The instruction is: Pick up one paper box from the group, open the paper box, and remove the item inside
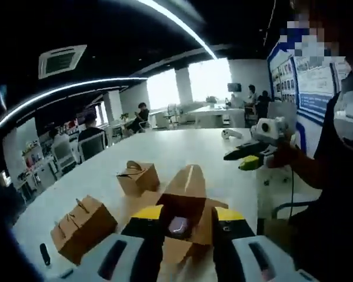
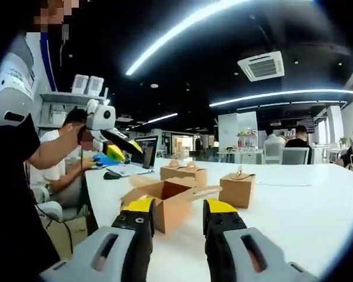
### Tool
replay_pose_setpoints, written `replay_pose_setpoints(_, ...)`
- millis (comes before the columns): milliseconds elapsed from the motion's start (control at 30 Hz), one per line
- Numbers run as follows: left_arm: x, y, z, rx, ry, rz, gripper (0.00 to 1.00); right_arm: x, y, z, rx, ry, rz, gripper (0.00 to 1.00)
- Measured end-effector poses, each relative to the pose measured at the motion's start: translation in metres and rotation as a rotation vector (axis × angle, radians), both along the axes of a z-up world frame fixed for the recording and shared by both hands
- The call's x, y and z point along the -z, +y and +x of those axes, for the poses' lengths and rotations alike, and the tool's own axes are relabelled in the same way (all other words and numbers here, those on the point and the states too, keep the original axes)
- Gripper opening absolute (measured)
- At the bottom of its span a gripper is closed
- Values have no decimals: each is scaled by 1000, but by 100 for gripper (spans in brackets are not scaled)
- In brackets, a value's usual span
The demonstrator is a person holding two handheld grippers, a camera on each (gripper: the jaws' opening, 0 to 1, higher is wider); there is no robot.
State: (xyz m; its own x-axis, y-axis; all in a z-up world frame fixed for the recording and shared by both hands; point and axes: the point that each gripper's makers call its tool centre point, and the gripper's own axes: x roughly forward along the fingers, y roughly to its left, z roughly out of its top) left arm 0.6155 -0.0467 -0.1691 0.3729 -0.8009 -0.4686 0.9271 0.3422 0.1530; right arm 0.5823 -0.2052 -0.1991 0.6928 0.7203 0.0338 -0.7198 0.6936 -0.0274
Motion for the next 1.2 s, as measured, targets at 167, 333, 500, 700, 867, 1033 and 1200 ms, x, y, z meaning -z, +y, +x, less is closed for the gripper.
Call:
replay_pose_setpoints(167, 18, -15, 34, 44, 23, 183, 33, 3, -2, -3, -1, 22, 19, 33)
replay_pose_setpoints(333, 43, -27, 43, 137, 68, 332, 32, 3, -10, -5, 5, 25, 26, 33)
replay_pose_setpoints(500, 78, -32, 52, 155, 111, 496, 31, 2, -19, 0, 26, 26, 32, 33)
replay_pose_setpoints(700, 95, -46, 51, 177, 187, 516, 32, 2, -19, 6, 21, 22, 17, 33)
replay_pose_setpoints(867, 110, -54, 56, 100, 270, 518, 35, -2, -16, 10, 10, 22, 21, 33)
replay_pose_setpoints(1033, 121, -55, 53, 100, 281, 545, 35, 4, -10, 6, -28, 27, -28, 33)
replay_pose_setpoints(1200, 133, -46, 52, 21, 294, 610, 39, 5, -11, 8, -21, 38, -16, 33)
